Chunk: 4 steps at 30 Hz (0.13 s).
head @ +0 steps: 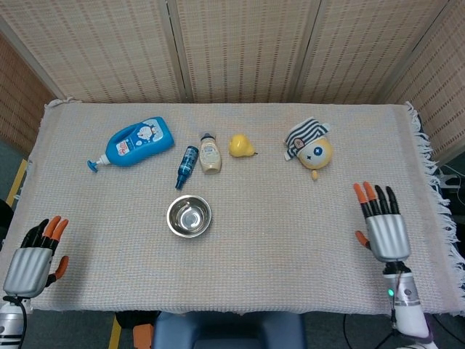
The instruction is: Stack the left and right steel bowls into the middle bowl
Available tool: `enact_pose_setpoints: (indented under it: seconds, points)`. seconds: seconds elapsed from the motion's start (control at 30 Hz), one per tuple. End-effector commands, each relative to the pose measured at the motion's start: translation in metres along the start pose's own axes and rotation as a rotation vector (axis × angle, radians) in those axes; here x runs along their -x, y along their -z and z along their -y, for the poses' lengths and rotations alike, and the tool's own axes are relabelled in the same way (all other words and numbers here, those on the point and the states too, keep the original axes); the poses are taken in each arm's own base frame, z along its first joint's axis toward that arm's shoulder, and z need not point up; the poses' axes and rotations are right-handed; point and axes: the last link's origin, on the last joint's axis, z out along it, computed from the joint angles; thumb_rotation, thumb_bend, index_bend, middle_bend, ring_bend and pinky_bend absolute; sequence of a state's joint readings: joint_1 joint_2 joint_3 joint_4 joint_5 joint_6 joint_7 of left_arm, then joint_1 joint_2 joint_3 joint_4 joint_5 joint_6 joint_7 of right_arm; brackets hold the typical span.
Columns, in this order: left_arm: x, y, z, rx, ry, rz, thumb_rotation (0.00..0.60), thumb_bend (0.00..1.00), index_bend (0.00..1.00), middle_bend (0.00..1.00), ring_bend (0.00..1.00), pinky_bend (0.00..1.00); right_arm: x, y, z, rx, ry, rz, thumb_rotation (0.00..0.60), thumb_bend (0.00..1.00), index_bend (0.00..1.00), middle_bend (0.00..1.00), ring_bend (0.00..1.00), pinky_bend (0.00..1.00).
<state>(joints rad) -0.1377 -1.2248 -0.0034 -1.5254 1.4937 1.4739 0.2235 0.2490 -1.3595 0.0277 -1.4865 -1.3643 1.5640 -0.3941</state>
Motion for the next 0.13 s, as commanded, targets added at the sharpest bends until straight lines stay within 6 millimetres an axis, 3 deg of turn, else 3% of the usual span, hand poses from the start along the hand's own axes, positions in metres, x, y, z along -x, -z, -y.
enact_pose_setpoints:
  seconds: [0.03, 0.13]
  points:
    - [0.0003, -0.0011, -0.0044, 0.014, -0.009, -0.012, 0.6, 0.44, 0.0, 0.0, 0.0, 0.13, -0.0216, 0.0251, -0.0415, 0.118, -0.025, -0.023, 0.6, 0.06, 0.0, 0.0, 0.0, 0.0]
    - [0.0003, -0.0004, -0.0068, 0.018, -0.011, -0.023, 0.6, 0.43, 0.0, 0.0, 0.0, 0.13, -0.0235, 0.0271, -0.0432, 0.116, -0.033, -0.019, 0.6, 0.06, 0.0, 0.0, 0.0, 0.0]
